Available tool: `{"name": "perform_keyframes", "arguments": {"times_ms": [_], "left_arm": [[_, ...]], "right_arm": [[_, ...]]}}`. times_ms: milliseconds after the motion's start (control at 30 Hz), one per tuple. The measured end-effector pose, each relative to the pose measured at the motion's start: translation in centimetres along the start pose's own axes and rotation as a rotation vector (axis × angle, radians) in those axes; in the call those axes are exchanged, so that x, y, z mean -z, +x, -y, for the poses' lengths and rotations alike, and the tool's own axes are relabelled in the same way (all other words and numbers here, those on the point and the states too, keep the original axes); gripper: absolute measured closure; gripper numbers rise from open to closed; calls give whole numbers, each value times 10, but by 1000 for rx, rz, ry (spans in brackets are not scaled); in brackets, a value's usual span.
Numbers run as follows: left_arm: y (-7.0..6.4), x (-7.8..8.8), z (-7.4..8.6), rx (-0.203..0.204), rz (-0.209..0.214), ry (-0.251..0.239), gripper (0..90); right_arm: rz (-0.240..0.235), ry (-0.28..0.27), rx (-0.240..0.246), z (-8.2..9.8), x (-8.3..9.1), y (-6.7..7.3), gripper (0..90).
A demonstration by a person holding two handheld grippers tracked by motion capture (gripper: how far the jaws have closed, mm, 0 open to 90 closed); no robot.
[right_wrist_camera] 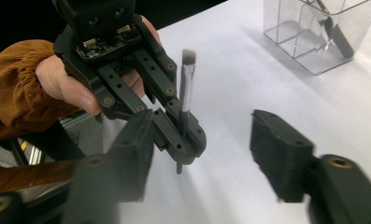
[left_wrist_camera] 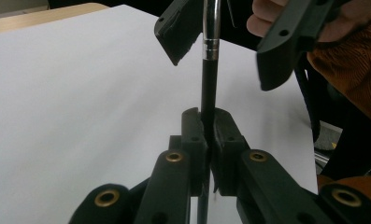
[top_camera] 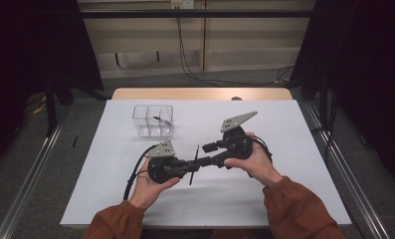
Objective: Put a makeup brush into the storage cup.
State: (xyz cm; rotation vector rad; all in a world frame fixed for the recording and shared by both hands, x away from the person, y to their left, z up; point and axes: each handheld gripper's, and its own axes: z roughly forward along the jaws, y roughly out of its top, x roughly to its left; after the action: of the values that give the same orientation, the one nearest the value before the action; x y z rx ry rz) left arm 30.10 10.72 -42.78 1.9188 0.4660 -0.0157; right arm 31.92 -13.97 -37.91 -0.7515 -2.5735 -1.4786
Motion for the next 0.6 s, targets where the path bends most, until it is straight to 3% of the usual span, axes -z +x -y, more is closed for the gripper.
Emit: {"name": "perform_keyframes", "arguments": {"times_ms": [200, 333, 533, 600], "left_arm": [[2, 3, 0, 3, -9, -3, 852], [2, 5, 0, 6, -17, -9, 853], [3, 8, -1, 4, -27, -11, 852], [3, 10, -1, 3, -27, -14, 852]], "right_arm": [[51, -23, 3, 5, 0, 1, 166], [80, -26, -11, 10, 1, -1, 78], [125, -32, -25, 16, 1, -3, 7], [103, -53, -12, 18, 3, -3, 16]]}}
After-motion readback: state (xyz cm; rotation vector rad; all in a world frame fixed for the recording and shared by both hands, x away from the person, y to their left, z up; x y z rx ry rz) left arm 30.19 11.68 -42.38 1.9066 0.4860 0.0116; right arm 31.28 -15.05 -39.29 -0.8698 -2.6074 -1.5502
